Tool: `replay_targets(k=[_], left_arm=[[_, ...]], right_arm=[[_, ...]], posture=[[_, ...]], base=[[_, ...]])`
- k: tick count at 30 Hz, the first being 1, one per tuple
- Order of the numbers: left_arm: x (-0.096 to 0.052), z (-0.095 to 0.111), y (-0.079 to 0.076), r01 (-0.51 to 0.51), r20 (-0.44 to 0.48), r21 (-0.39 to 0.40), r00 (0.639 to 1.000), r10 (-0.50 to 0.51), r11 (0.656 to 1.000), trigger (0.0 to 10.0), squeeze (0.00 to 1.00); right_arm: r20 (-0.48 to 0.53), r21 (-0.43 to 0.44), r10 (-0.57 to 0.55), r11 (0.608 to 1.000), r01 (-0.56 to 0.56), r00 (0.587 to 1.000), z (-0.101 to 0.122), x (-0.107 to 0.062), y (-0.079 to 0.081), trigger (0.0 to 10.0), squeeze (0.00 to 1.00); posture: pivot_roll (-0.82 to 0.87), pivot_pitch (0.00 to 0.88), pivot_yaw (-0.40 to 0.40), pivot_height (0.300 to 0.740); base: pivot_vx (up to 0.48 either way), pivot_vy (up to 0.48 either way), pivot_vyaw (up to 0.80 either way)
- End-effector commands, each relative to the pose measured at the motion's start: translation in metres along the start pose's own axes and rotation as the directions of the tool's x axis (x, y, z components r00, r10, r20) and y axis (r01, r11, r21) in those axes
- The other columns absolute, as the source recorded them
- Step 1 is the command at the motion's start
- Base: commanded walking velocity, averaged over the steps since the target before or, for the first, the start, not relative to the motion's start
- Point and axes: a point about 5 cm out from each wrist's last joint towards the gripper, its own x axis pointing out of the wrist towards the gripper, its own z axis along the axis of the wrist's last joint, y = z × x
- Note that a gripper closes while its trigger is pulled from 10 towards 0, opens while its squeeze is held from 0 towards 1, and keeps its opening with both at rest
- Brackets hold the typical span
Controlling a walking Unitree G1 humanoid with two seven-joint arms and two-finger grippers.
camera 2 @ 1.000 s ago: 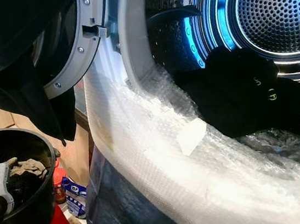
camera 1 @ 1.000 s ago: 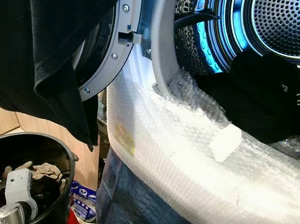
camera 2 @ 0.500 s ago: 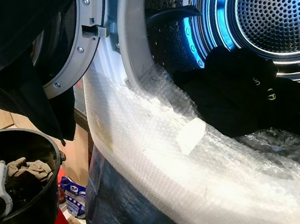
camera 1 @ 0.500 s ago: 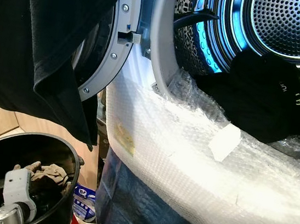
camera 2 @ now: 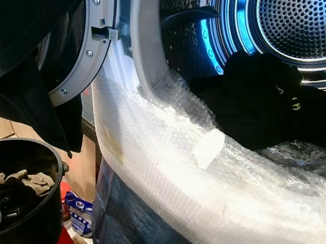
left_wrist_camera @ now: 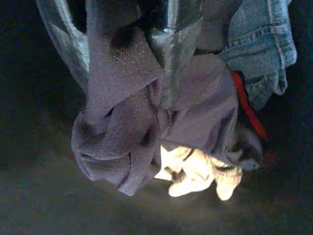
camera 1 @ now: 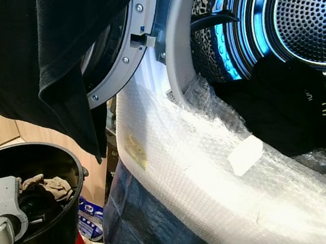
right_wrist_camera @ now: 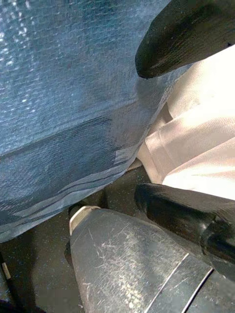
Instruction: Clothes washing
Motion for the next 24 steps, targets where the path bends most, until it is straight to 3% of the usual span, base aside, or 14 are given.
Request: replay_targets(k=[1,5,10,12,14,17,20,24], left_arm=[[-0.006,0.011,-0.004,0.032,0.027,0.03,0.999,-0.033,0.999,0.0,0.0],[-0.02,0.031,-0.006,0.086,0.082,0.102,0.992,-0.095,0.991,0.0,0.0],[-0.035,0.05,-0.012,0.202,0.119,0.228,0.965,-0.233,0.952,0.0,0.0],[-0.042,0.058,-0.021,0.263,0.12,0.305,0.943,-0.311,0.915,0.0,0.0],[-0.051,0.065,-0.038,0.353,0.098,0.397,0.902,-0.421,0.847,0.0,0.0],[-0.056,0.068,-0.051,0.407,0.075,0.445,0.871,-0.486,0.797,0.0,0.0],[-0.059,0.074,-0.077,0.487,0.061,0.466,0.815,-0.576,0.739,0.0,0.0],[-0.063,0.069,-0.108,0.612,-0.005,0.492,0.713,-0.701,0.619,0.0,0.0]], right_arm=[[0.011,0.013,-0.011,1.0,0.011,1.0,0.004,-0.001,-0.006,10.0,0.0],[0.017,0.012,-0.011,1.0,0.01,1.0,0.007,-0.001,-0.006,10.0,0.0],[0.021,0.008,-0.01,1.0,0.01,1.0,0.008,-0.001,-0.007,10.0,0.0],[0.023,0.006,-0.012,1.0,0.012,1.0,0.009,-0.001,-0.007,10.0,0.0],[0.028,0.005,-0.018,1.0,0.018,0.999,0.01,-0.001,-0.008,10.0,0.0],[0.028,0.008,-0.018,1.0,0.018,0.999,0.009,-0.001,-0.007,10.0,0.0],[0.027,0.009,-0.016,1.0,0.016,0.999,0.009,-0.001,-0.006,10.0,0.0],[0.026,0.01,-0.012,1.0,0.012,1.0,0.009,0.0,-0.004,10.0,0.0]], posture=[[0.06,0.0,-0.113,0.74],[0.06,0.0,-0.12,0.74],[0.07,0.0,-0.123,0.74],[0.08,0.0,-0.121,0.74],[0.07,0.0,-0.115,0.74],[0.07,0.0,-0.113,0.74],[0.07,0.0,-0.104,0.74],[0.07,0.0,-0.097,0.74]], base=[[0.0,0.0,0.0],[0.0,0.0,0.0],[0.0,0.0,0.0],[0.0,0.0,0.0],[0.0,0.0,0.0],[0.0,0.0,0.0],[0.0,0.0,0.0],[0.0,0.0,0.0]])
